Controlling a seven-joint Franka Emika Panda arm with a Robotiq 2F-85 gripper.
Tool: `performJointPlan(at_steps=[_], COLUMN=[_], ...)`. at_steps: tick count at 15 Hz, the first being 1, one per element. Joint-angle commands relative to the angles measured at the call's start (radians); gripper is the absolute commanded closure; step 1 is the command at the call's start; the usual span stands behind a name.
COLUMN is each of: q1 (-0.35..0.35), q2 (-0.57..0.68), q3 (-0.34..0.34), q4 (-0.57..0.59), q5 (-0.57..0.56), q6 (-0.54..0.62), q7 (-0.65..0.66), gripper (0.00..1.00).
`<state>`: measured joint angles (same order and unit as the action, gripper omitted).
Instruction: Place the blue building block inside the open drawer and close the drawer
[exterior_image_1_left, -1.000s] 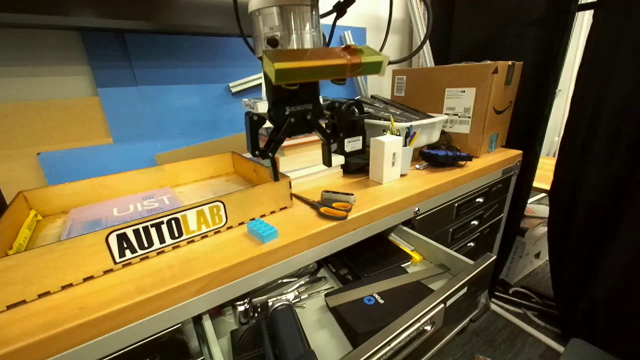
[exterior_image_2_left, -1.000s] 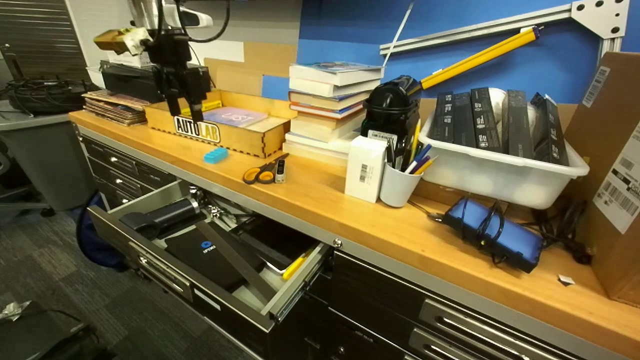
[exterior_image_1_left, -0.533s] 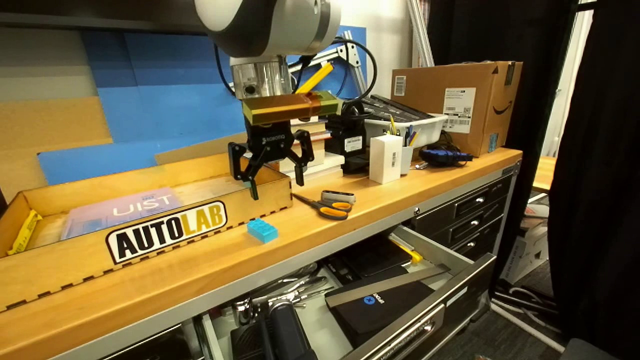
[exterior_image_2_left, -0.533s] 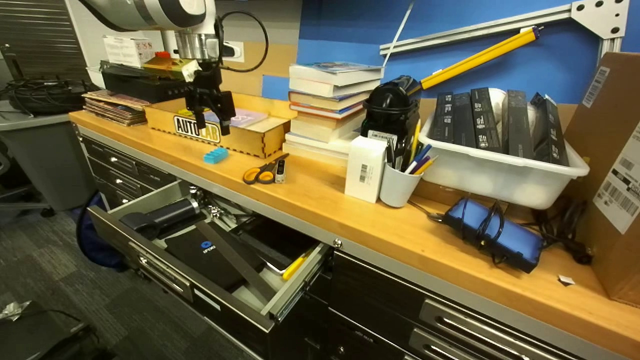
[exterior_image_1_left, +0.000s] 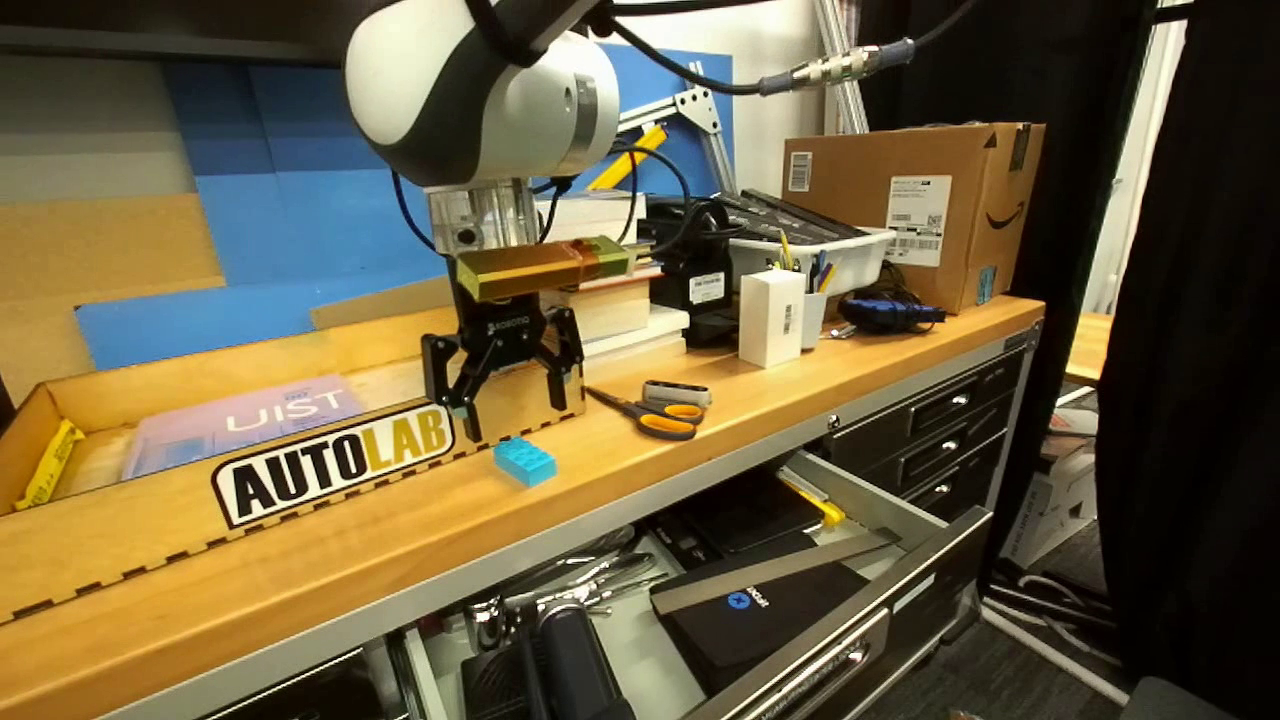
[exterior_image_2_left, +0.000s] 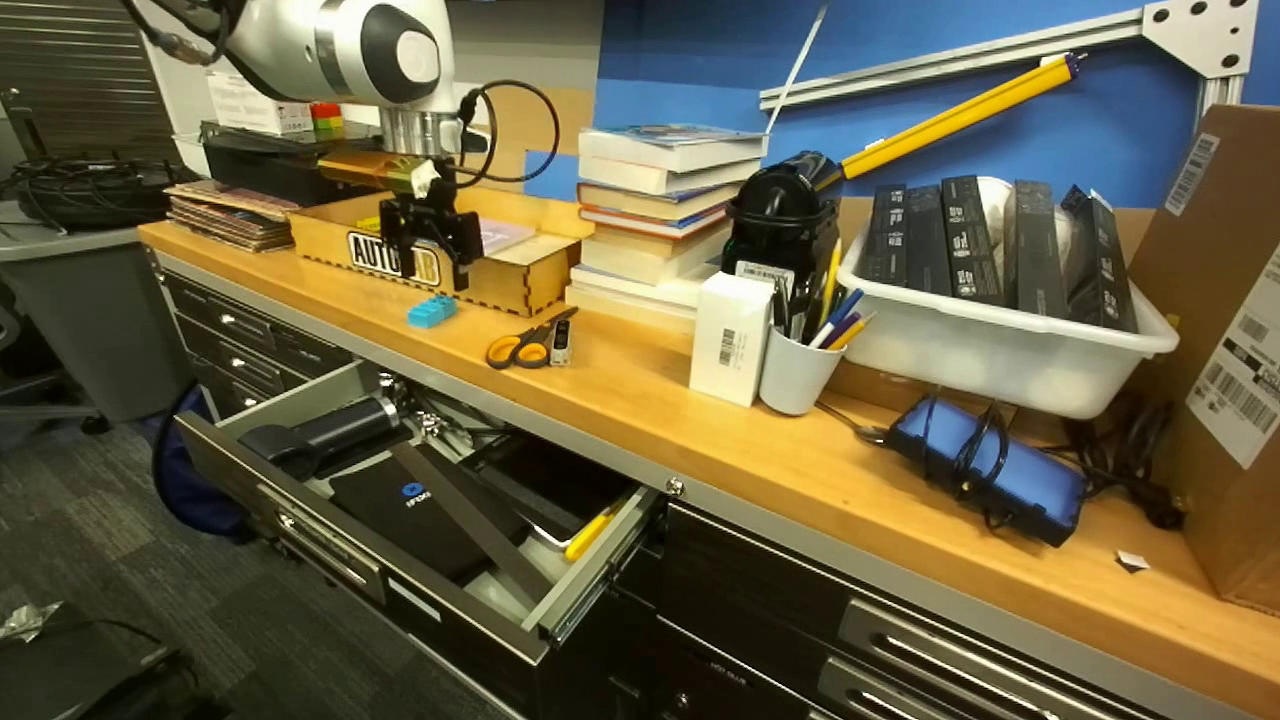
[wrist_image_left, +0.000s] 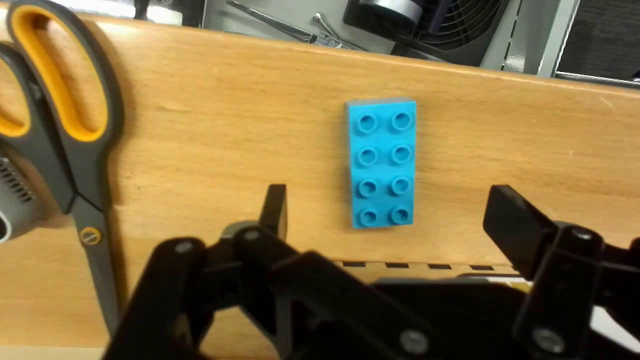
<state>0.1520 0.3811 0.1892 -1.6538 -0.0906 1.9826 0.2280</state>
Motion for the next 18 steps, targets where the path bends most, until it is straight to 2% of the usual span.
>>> performJointPlan(at_steps=[1, 4, 5, 6, 7, 10, 14, 18], q1=[0.026, 0.032, 0.028, 0.027, 0.026, 0.027, 0.035, 0.028], q2=[0.034, 0.056, 0.066, 0.071, 0.069, 0.060, -0.006, -0.116], q3=[-0.017, -0.028, -0.029, -0.032, -0.036, -0.048, -0.060, -0.053], q4=[0.034, 0.030, 0.028, 0.027, 0.016, 0.009, -0.066, -0.246], q5=[0.037, 0.044, 0.059, 0.067, 0.074, 0.104, 0.108, 0.125], q6=[-0.025, -0.018, -0.009, -0.005, 0.007, -0.005, 0.012, 0.048], q7=[-0.052, -0.034, -0.037, -0.034, -0.030, 0.003, 0.056, 0.067], gripper=[0.00, 0.00, 0.25, 0.25, 0.32, 0.58, 0.86, 0.86])
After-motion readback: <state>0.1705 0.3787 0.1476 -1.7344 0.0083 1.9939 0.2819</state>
